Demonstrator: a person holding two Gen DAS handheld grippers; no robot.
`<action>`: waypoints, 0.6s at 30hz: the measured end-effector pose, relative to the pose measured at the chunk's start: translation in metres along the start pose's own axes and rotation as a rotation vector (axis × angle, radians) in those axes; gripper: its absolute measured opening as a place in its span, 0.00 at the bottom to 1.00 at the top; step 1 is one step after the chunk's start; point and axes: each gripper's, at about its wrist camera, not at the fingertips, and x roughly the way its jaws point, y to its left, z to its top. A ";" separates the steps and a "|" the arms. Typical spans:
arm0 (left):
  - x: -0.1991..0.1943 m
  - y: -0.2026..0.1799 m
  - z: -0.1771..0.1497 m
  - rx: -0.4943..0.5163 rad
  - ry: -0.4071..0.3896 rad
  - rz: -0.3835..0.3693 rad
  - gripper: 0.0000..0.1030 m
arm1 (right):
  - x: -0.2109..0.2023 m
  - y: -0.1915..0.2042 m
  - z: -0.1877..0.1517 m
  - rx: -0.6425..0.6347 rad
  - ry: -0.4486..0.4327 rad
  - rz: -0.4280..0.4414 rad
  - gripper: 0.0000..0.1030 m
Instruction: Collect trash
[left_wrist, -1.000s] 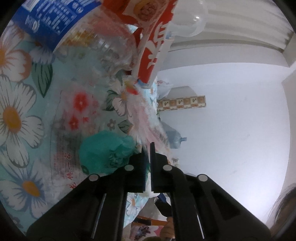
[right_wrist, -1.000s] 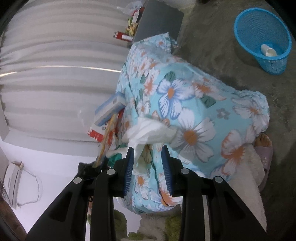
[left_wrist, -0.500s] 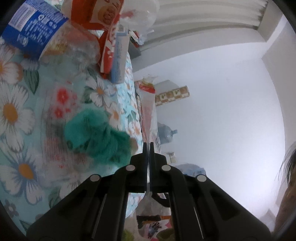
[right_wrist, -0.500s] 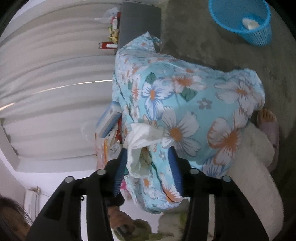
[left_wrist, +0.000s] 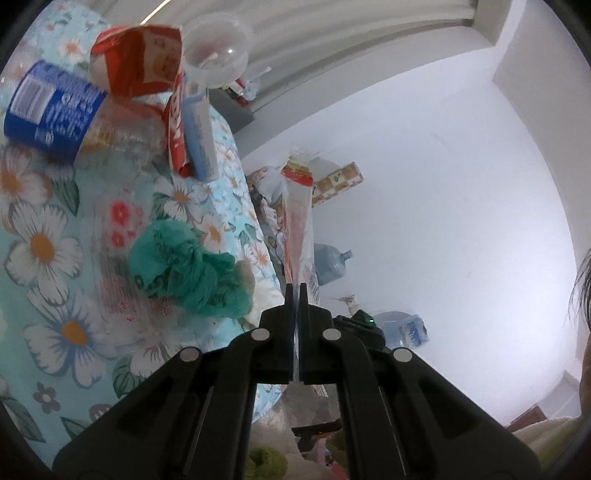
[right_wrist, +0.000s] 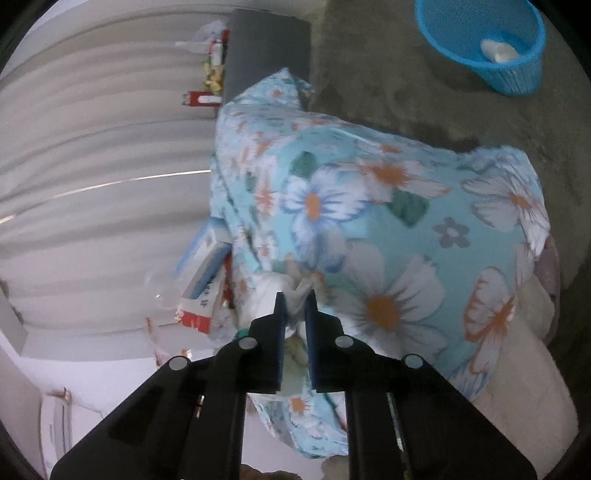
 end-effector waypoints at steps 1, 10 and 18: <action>-0.002 0.000 0.001 0.004 -0.001 0.001 0.00 | -0.005 0.005 -0.001 -0.027 -0.012 0.009 0.08; -0.005 -0.020 0.010 0.064 -0.016 0.009 0.00 | -0.056 0.076 -0.005 -0.277 -0.147 0.118 0.06; 0.041 -0.054 0.019 0.155 0.056 0.031 0.00 | -0.120 0.111 0.001 -0.431 -0.299 0.111 0.06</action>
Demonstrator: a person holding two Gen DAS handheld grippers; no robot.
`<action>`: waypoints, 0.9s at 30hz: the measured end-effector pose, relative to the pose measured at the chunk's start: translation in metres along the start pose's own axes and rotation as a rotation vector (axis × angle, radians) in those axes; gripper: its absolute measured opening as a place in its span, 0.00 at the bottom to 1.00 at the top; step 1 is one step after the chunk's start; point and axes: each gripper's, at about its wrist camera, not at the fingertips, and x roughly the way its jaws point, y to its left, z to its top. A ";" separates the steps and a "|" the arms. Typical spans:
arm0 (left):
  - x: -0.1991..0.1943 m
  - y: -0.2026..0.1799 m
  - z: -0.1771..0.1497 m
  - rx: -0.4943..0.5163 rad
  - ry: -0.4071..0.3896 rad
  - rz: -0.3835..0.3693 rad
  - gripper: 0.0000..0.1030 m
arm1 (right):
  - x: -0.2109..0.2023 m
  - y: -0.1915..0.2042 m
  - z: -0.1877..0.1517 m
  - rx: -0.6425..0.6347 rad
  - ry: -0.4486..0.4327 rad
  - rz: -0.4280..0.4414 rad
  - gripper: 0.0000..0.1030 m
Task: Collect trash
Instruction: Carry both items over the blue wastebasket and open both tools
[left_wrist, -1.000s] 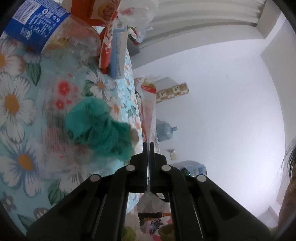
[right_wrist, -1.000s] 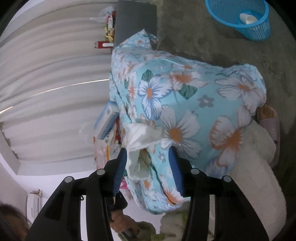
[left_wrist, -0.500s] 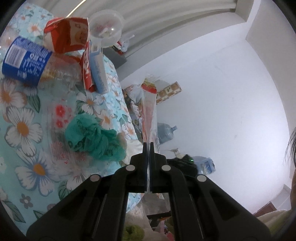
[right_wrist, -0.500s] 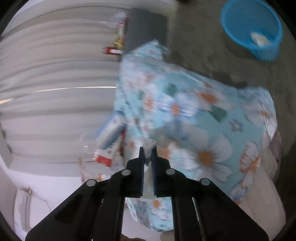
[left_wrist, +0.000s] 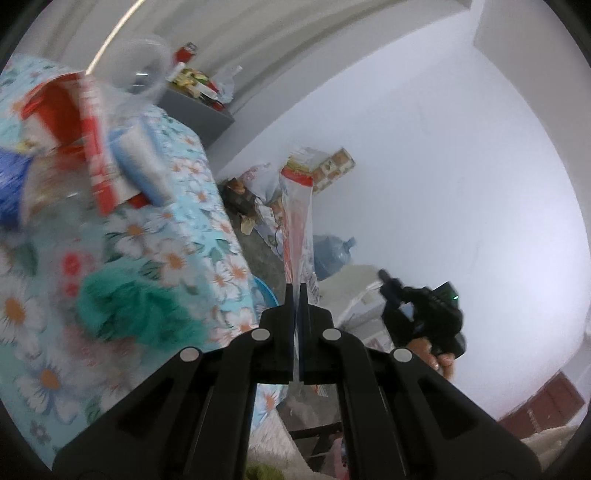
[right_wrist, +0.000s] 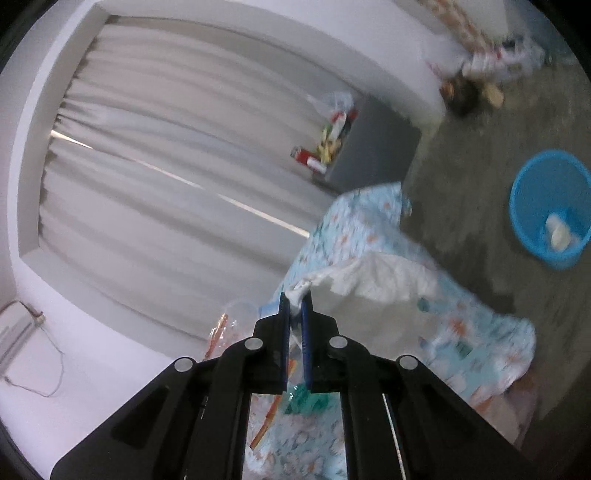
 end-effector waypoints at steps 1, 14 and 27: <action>0.009 -0.005 0.004 0.016 0.016 0.003 0.00 | -0.008 -0.001 0.006 -0.007 -0.020 -0.011 0.06; 0.227 -0.102 0.038 0.368 0.381 0.034 0.00 | -0.075 -0.067 0.084 0.006 -0.212 -0.187 0.06; 0.506 -0.055 -0.031 0.645 0.797 0.373 0.00 | -0.020 -0.232 0.142 0.114 -0.165 -0.500 0.06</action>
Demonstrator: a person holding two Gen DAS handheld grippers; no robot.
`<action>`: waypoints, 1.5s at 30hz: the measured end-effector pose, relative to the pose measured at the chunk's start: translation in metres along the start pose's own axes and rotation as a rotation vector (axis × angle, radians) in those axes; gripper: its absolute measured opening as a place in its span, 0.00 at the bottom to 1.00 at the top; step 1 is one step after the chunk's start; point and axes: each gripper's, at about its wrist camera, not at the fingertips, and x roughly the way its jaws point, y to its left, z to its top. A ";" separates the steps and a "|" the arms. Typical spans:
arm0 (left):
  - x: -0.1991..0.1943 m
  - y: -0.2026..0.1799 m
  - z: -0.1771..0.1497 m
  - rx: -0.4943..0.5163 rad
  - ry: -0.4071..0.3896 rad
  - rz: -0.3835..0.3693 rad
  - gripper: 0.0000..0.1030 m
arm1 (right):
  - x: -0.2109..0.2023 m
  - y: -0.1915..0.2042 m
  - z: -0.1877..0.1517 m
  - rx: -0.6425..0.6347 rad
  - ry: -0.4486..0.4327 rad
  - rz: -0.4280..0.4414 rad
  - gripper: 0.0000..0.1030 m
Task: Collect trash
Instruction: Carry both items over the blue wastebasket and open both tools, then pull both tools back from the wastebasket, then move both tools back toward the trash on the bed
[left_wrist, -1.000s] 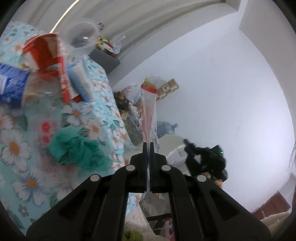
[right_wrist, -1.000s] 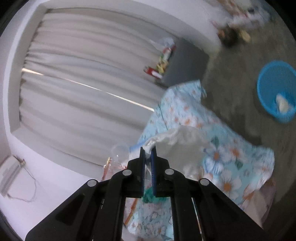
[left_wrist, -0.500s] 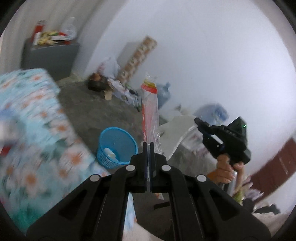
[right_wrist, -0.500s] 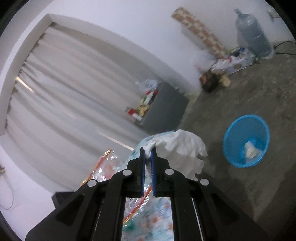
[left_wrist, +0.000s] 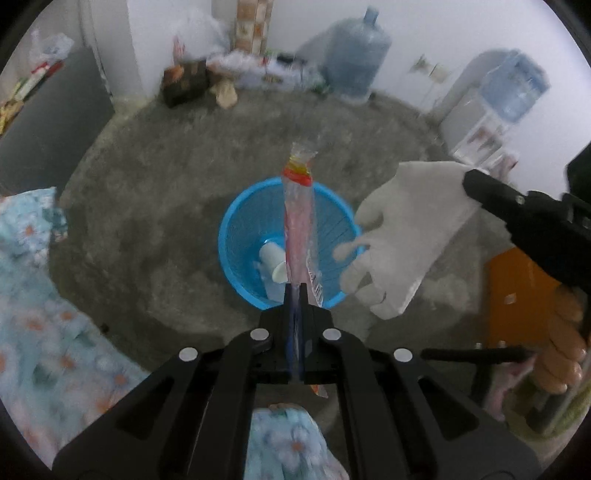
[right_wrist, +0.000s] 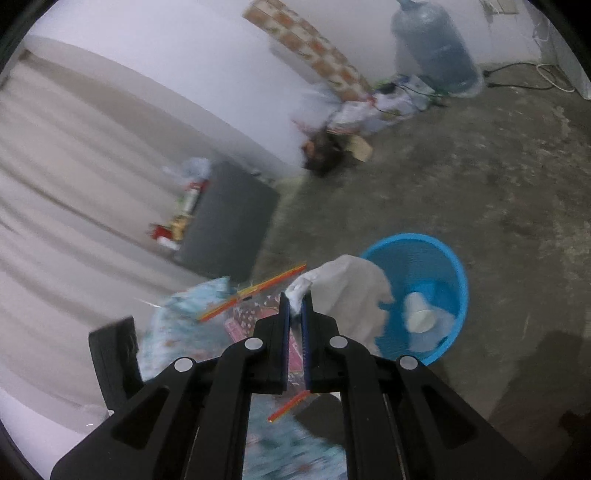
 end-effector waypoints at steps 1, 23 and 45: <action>0.018 0.000 0.008 0.005 0.027 0.021 0.00 | 0.009 -0.006 0.002 -0.006 0.006 -0.027 0.07; -0.082 -0.033 -0.004 0.011 -0.248 -0.064 0.74 | -0.018 0.021 -0.029 -0.071 -0.091 -0.235 0.69; -0.334 0.077 -0.372 -0.518 -0.633 0.063 0.91 | -0.104 0.229 -0.216 -0.622 -0.047 -0.019 0.94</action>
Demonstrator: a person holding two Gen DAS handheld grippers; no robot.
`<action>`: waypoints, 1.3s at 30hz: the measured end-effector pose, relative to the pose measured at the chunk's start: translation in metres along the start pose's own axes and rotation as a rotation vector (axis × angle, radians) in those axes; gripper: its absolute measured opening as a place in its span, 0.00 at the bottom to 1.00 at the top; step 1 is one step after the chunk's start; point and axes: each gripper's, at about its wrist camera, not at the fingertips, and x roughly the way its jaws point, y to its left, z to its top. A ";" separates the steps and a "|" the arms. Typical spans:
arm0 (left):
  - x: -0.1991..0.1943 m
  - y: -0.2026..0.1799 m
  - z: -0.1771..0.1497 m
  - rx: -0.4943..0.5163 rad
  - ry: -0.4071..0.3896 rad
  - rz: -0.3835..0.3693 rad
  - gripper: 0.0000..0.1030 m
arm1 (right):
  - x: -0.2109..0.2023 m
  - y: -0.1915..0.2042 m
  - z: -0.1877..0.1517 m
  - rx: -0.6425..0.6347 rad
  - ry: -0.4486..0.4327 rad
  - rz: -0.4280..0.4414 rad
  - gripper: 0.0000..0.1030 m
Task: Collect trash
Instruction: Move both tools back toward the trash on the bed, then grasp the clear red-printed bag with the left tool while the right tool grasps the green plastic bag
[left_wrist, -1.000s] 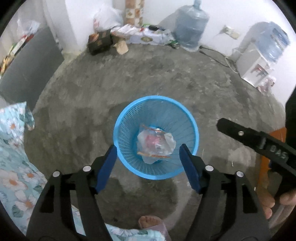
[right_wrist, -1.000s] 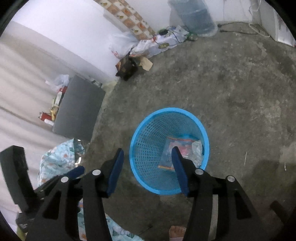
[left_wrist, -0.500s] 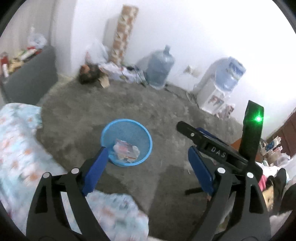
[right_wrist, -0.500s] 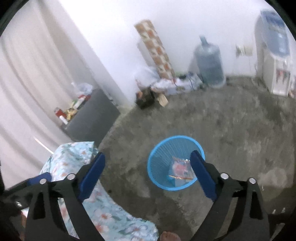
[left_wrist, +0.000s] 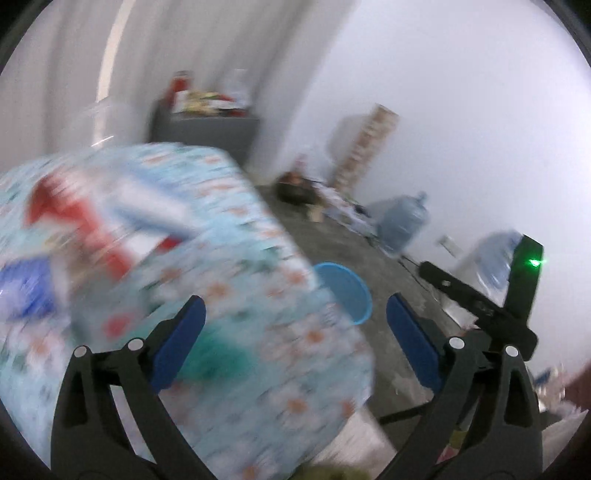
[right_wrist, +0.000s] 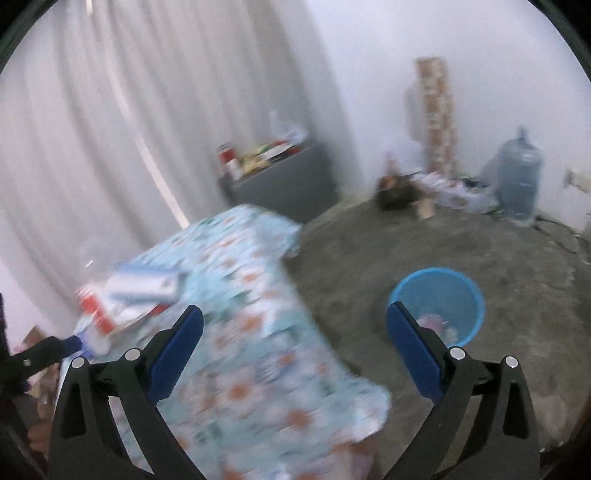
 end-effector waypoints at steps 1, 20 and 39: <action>-0.006 0.009 -0.003 -0.014 -0.010 0.016 0.91 | 0.002 0.008 -0.005 -0.005 0.029 0.033 0.94; -0.055 0.103 -0.078 -0.105 -0.056 0.212 0.91 | 0.068 0.077 -0.078 0.187 0.465 0.485 0.75; -0.015 0.119 -0.086 -0.130 0.062 0.178 0.57 | 0.142 0.155 -0.060 -0.273 0.602 0.575 0.38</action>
